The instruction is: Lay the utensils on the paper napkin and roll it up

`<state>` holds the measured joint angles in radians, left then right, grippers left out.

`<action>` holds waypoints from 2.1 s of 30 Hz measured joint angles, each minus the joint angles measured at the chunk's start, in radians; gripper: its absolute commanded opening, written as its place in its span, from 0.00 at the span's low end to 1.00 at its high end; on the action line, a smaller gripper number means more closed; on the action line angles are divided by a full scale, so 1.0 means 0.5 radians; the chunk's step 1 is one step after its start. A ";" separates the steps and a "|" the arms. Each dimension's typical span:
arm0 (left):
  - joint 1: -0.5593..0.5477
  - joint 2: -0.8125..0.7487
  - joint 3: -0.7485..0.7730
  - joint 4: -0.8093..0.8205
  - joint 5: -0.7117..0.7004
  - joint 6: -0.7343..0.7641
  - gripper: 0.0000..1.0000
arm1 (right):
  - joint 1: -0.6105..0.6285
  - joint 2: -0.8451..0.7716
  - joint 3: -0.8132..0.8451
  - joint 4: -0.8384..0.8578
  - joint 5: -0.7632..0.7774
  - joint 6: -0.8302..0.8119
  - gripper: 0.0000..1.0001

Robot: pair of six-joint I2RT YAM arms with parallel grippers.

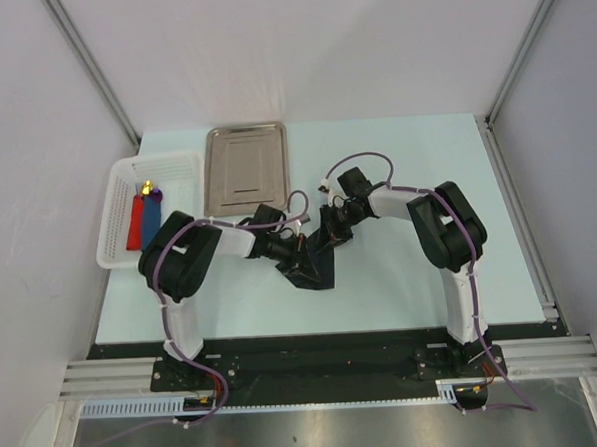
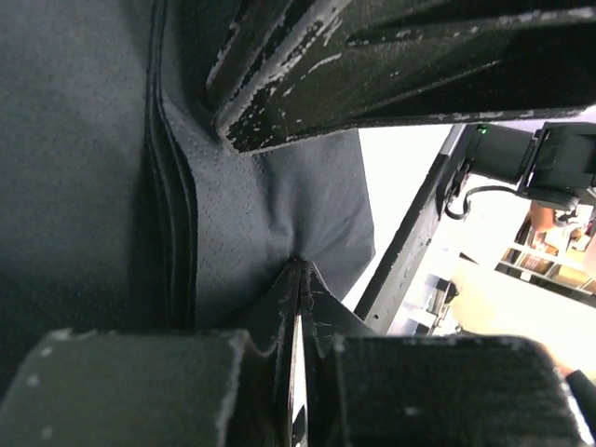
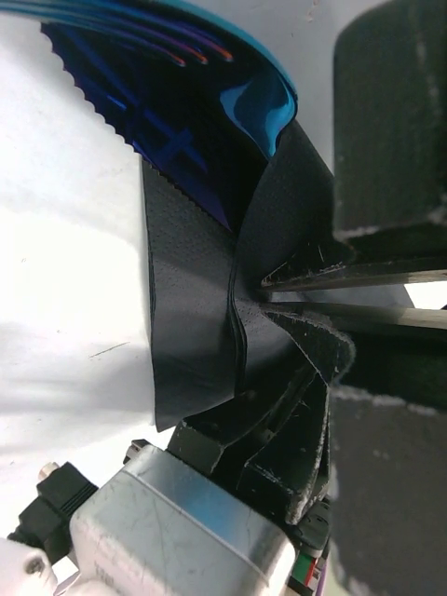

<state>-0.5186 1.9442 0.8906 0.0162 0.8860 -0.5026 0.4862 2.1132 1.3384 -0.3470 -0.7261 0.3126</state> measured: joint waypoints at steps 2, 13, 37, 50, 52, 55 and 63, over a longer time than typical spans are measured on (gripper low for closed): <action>-0.001 0.007 0.029 -0.055 -0.007 0.030 0.13 | -0.001 0.001 0.000 0.001 -0.003 0.000 0.15; 0.140 -0.390 -0.069 -0.155 -0.161 0.121 0.57 | -0.005 0.005 0.000 0.005 -0.014 -0.002 0.14; 0.472 -0.404 -0.104 -0.311 -0.308 0.236 0.50 | -0.008 0.008 -0.010 0.031 -0.028 -0.001 0.14; 0.223 -0.632 -0.086 -0.220 -0.397 0.196 0.38 | -0.008 0.011 -0.011 0.034 -0.034 0.000 0.14; 0.146 -0.595 -0.086 -0.154 -0.317 0.151 0.35 | -0.008 0.011 -0.011 0.036 -0.034 0.000 0.14; 0.111 -0.472 -0.085 -0.060 -0.239 0.080 0.32 | -0.008 0.011 -0.011 0.037 -0.034 0.000 0.14; 0.111 -0.146 -0.031 -0.060 -0.230 -0.008 0.14 | -0.008 0.011 -0.010 0.038 -0.042 0.003 0.16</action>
<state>-0.4633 1.8709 0.8749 -0.0139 0.7708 -0.5064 0.4824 2.1185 1.3334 -0.3279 -0.7471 0.3141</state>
